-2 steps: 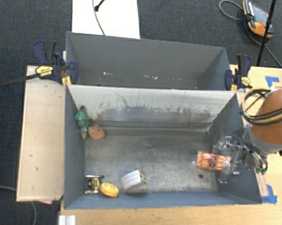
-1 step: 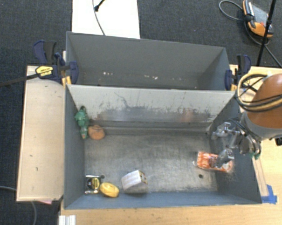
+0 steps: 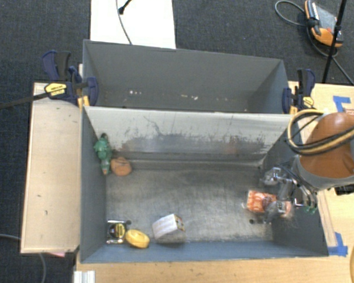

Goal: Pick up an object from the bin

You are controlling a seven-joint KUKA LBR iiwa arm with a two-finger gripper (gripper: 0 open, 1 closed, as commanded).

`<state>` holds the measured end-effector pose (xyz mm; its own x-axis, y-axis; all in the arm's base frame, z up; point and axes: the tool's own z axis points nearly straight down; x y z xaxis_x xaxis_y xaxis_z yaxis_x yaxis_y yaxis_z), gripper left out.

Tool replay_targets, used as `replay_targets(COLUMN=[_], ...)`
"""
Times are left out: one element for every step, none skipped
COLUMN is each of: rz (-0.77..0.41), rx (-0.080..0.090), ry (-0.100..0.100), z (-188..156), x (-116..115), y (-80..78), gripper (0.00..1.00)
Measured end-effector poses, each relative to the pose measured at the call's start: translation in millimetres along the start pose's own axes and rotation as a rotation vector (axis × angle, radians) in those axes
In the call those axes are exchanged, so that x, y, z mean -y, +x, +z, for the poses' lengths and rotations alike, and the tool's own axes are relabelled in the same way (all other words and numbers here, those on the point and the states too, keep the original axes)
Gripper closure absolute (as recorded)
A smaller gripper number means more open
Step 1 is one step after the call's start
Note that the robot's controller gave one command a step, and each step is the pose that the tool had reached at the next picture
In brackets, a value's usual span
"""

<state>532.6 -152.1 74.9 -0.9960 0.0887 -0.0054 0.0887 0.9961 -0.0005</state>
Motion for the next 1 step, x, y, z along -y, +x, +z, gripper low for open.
replay_targets(rz=[0.045], rx=[0.033], ry=[0.002], z=[15.7], x=[1.1], y=[-9.7], gripper=[1.0])
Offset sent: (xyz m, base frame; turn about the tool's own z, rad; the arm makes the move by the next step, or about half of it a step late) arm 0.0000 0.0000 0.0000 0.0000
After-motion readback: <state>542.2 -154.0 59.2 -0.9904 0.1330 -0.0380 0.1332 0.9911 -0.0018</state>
